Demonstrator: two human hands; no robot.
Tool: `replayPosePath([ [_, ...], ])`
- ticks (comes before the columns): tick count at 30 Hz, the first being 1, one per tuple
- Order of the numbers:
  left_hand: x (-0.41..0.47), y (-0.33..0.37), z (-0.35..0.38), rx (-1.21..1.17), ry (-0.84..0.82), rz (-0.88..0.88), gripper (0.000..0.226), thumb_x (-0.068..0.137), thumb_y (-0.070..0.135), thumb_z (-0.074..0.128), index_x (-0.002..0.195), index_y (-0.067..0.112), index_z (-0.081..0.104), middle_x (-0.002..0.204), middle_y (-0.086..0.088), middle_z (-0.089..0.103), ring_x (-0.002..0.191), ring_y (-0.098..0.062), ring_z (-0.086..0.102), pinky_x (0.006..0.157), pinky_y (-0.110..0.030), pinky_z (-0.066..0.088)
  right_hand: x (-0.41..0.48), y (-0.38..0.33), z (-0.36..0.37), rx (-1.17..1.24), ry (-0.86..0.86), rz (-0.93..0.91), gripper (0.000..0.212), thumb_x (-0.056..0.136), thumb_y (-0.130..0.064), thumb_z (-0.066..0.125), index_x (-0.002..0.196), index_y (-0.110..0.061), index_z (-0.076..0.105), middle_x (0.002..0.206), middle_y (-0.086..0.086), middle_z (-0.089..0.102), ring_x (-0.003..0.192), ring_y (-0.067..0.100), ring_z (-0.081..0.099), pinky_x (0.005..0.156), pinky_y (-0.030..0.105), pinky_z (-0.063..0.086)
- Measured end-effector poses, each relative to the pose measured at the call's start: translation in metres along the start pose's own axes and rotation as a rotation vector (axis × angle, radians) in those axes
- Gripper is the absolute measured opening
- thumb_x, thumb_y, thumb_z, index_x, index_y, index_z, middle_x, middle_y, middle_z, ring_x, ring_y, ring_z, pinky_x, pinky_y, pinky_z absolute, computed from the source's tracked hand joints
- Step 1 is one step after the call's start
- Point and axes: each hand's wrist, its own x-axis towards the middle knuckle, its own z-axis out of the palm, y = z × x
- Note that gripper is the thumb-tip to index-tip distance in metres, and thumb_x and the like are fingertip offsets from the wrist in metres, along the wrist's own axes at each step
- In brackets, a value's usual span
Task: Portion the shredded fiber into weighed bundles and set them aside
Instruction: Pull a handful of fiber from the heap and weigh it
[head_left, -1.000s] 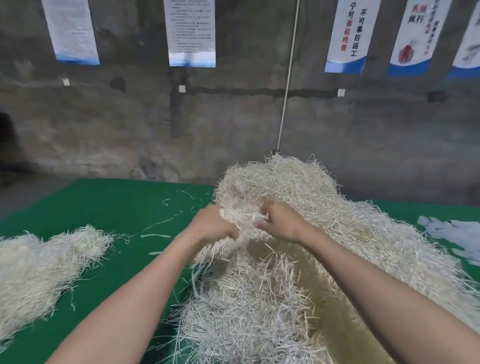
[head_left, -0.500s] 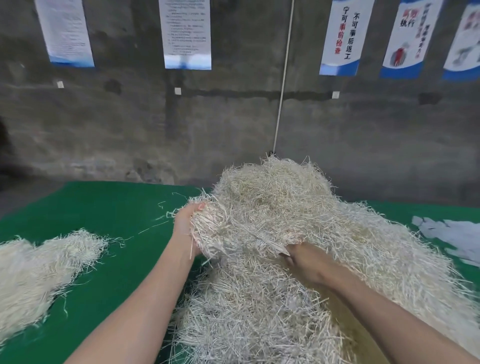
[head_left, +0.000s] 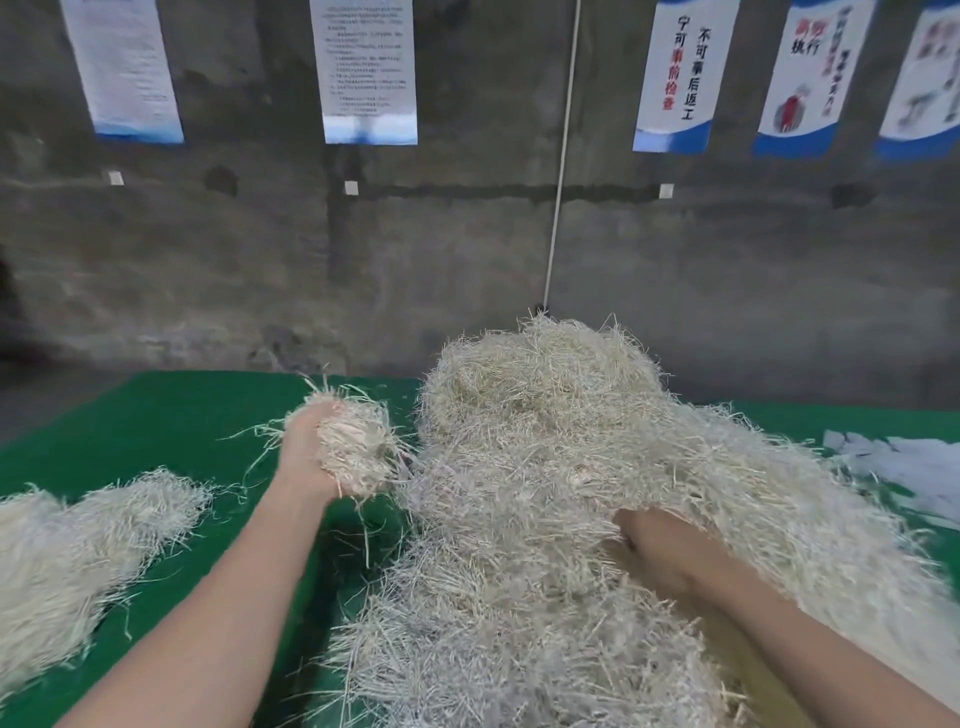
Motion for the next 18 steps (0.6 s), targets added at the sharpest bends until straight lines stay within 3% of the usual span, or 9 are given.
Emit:
replayPosePath([
  [4, -0.036, -0.008, 0.031, 0.166, -0.159, -0.026, 0.072, 0.062, 0.025, 0.070, 0.129, 0.012, 0.049, 0.134, -0.020, 0.052, 0.120, -0.037, 0.052, 0.098, -0.057, 0.042, 0.009, -0.037, -0.026, 0.187, 0.064, -0.049, 0.024, 0.091, -0.044, 0.054, 0.103, -0.026, 0.047, 0.090, -0.008, 0.057, 0.084, 0.009, 0.058, 0.072, 0.021, 0.048],
  [6, -0.051, -0.006, 0.046, 0.189, -0.220, -0.002, 0.049, 0.073, 0.022, 0.068, 0.118, 0.012, 0.053, 0.100, -0.010, 0.072, 0.087, -0.024, 0.070, 0.069, -0.039, 0.057, 0.014, -0.054, -0.046, 0.237, 0.059, -0.106, 0.068, 0.079, -0.044, 0.069, 0.135, -0.021, 0.037, 0.121, -0.005, 0.054, 0.111, 0.015, 0.053, 0.091, 0.028, 0.045],
  [7, -0.057, -0.006, 0.052, 0.241, -0.228, 0.029, 0.039, 0.079, 0.023, 0.066, 0.115, 0.014, 0.053, 0.091, -0.002, 0.072, 0.079, -0.015, 0.068, 0.062, -0.031, 0.056, 0.017, -0.066, -0.054, 0.290, 0.046, -0.144, 0.093, 0.072, -0.046, 0.073, 0.146, -0.022, 0.023, 0.142, -0.003, 0.040, 0.129, 0.018, 0.041, 0.106, 0.035, 0.036],
  [9, -0.067, -0.006, 0.064, 0.393, -0.238, 0.145, 0.042, 0.076, 0.033, 0.066, 0.115, 0.024, 0.052, 0.117, 0.004, 0.057, 0.101, -0.013, 0.053, 0.084, -0.032, 0.042, 0.019, -0.092, -0.067, 0.373, -0.002, -0.209, 0.109, 0.068, -0.047, 0.075, 0.151, -0.019, 0.009, 0.157, -0.006, 0.008, 0.140, 0.015, 0.023, 0.115, 0.040, 0.022],
  [11, -0.080, 0.004, 0.074, 0.490, -0.311, 0.283, 0.038, 0.062, 0.044, 0.069, 0.096, 0.035, 0.054, 0.119, 0.012, 0.045, 0.105, -0.007, 0.039, 0.085, -0.032, 0.028, 0.025, -0.113, -0.073, 0.473, -0.023, -0.241, 0.070, 0.081, -0.025, 0.067, 0.139, -0.002, 0.035, 0.156, -0.001, 0.012, 0.118, 0.003, 0.045, 0.095, 0.021, 0.037],
  [13, -0.085, 0.015, 0.078, 0.666, -0.472, 0.315, 0.036, 0.058, 0.048, 0.070, 0.090, 0.039, 0.058, 0.104, 0.024, 0.050, 0.093, 0.004, 0.047, 0.085, -0.027, 0.028, 0.031, -0.126, -0.080, 0.749, 0.082, -0.195, 0.016, 0.089, -0.003, 0.054, 0.104, 0.000, 0.059, 0.124, 0.010, 0.054, 0.080, 0.001, 0.058, 0.067, 0.011, 0.044],
  [14, -0.084, 0.018, 0.077, 0.842, -0.573, 0.301, 0.043, 0.060, 0.048, 0.073, 0.100, 0.039, 0.059, 0.106, 0.024, 0.056, 0.094, 0.008, 0.051, 0.092, -0.025, 0.029, 0.034, -0.128, -0.084, 0.890, 0.184, -0.155, 0.012, 0.090, 0.003, 0.052, 0.086, -0.005, 0.060, 0.099, 0.004, 0.059, 0.068, 0.004, 0.058, 0.057, 0.012, 0.046],
  [16, -0.074, 0.009, 0.068, 1.196, -0.677, 0.220, 0.090, 0.062, 0.044, 0.080, 0.140, 0.025, 0.039, 0.139, 0.008, 0.049, 0.115, -0.002, 0.053, 0.105, -0.035, 0.036, 0.041, -0.128, -0.094, 0.941, 0.392, -0.067, 0.026, 0.087, 0.009, 0.050, 0.079, -0.012, 0.063, 0.090, -0.005, 0.058, 0.073, 0.016, 0.061, 0.063, 0.027, 0.054],
  [18, -0.062, -0.015, 0.053, 1.424, -0.598, 0.121, 0.118, 0.065, 0.033, 0.082, 0.149, 0.036, 0.000, 0.152, -0.005, 0.029, 0.103, -0.009, 0.061, 0.085, -0.028, 0.052, 0.044, -0.126, -0.103, 0.984, 0.503, -0.044, 0.024, 0.087, 0.006, 0.048, 0.084, -0.009, 0.066, 0.091, -0.004, 0.061, 0.076, 0.020, 0.062, 0.069, 0.038, 0.054],
])
